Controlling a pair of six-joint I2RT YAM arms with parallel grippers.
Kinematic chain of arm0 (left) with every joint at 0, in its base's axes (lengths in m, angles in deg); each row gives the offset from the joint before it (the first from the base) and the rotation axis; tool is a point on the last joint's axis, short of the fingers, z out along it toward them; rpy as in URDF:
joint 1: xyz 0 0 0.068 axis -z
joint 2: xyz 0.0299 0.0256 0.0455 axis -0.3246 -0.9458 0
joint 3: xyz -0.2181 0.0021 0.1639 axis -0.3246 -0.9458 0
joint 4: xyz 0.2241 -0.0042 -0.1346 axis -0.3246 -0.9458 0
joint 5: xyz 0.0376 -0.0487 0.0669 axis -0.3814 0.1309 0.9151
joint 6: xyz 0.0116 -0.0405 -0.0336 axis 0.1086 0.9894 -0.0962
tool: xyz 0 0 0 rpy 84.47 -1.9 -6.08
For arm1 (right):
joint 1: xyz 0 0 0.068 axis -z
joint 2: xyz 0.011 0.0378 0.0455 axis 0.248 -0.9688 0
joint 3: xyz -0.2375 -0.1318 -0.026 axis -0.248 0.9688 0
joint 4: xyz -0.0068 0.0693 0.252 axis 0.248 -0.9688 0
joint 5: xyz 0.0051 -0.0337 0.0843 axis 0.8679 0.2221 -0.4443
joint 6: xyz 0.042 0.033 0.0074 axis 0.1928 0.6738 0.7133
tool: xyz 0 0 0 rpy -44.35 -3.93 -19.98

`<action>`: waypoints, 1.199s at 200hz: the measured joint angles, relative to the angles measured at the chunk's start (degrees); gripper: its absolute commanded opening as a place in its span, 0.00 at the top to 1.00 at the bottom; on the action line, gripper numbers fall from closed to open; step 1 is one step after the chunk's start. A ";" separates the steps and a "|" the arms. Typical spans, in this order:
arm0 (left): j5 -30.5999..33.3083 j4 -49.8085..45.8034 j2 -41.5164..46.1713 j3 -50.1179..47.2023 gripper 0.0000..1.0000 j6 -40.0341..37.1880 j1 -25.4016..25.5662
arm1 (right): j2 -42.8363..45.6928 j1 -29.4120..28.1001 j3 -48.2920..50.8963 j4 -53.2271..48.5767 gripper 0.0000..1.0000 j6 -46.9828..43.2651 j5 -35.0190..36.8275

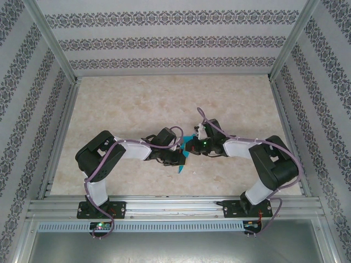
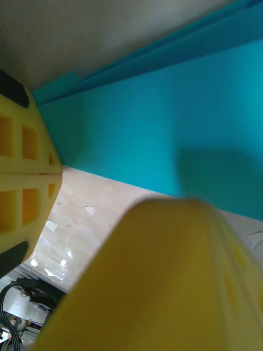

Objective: Fold a paper plane with a square sheet of paper (fold left side to right side)
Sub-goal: Fold the wing for the fifth time at the center of the table.

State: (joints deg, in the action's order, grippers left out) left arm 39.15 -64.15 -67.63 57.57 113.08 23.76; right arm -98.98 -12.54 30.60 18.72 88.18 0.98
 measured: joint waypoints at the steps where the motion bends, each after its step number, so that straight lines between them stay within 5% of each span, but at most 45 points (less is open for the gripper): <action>1: 0.00 -0.02 0.00 0.00 1.00 0.00 0.00 | -0.11 -0.02 0.00 0.04 1.00 0.02 0.02; 79: 1.25 -3.74 1.55 0.57 0.91 -0.09 -0.02 | -5.53 -1.40 -0.33 2.51 1.00 2.10 0.52; 142: -0.50 -8.90 7.91 2.08 0.92 0.17 -0.07 | -6.49 -1.33 -0.70 3.13 1.00 2.51 -0.79; 240: -4.74 -8.66 5.40 0.55 0.93 2.62 -0.07 | -7.63 -1.38 -1.99 2.45 1.00 2.73 -1.73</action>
State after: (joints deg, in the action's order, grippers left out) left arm 34.41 -72.80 -62.23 58.12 115.71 23.69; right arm -106.60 -13.92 28.62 21.17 90.92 -0.75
